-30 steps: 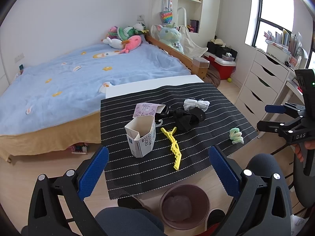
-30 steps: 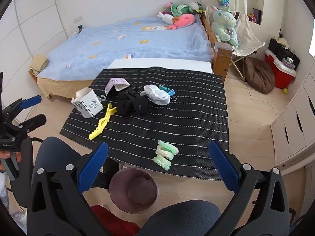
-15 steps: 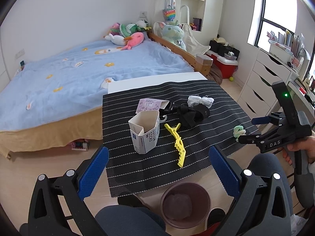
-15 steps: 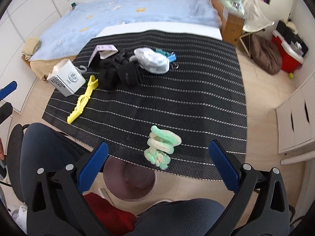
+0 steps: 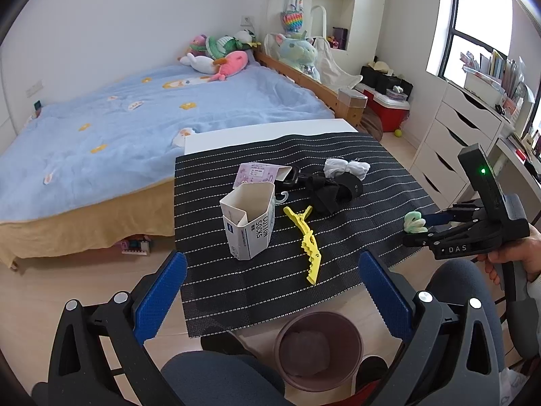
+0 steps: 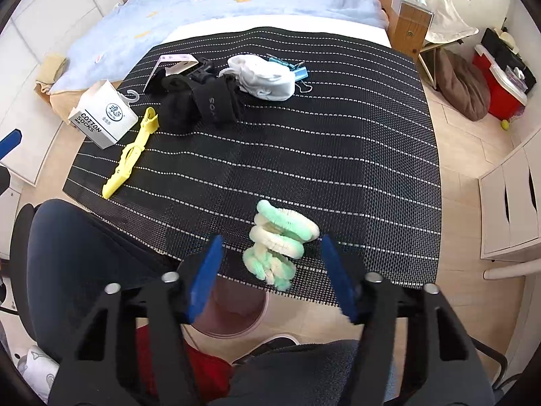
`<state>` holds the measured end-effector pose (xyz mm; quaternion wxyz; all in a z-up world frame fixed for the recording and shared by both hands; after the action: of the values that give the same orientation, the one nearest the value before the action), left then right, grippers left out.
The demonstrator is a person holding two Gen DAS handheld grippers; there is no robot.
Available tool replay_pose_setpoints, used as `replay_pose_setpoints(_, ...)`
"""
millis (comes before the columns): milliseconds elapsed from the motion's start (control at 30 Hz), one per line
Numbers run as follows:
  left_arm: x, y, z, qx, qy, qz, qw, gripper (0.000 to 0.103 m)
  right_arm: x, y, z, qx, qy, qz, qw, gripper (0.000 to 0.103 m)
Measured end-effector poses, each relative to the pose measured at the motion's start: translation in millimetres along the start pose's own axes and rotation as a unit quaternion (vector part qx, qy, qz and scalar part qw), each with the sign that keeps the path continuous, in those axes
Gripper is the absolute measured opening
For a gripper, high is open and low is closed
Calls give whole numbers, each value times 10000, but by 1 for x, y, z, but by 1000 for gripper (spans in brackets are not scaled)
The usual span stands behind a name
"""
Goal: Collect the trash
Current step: 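Reach the right gripper to the mint-green coiled toy and grasp it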
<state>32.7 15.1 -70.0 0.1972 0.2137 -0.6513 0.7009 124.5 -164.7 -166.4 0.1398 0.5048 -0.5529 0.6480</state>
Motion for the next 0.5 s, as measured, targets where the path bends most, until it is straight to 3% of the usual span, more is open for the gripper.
replay_pose_setpoints(167,0,0,0,-4,2,2,10000,98,-1,1,1,35,47,-1,10000,31)
replay_pose_setpoints(500,-1,0,-2,15,0,8,10000,98,11,-4,2,-34,-29,223,9997,27)
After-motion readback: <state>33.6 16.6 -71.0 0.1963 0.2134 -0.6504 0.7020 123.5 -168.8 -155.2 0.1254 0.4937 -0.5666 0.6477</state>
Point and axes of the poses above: each gripper's, at about its wrist camera, not at the fingertips, and x roughly against the way its jaws point, z to its right, y to its underside, the point moved 5 cm from there along -x, roughly the way its jaws point, and after that the axes turned 13 degrees about z, right-handed, at the moved point
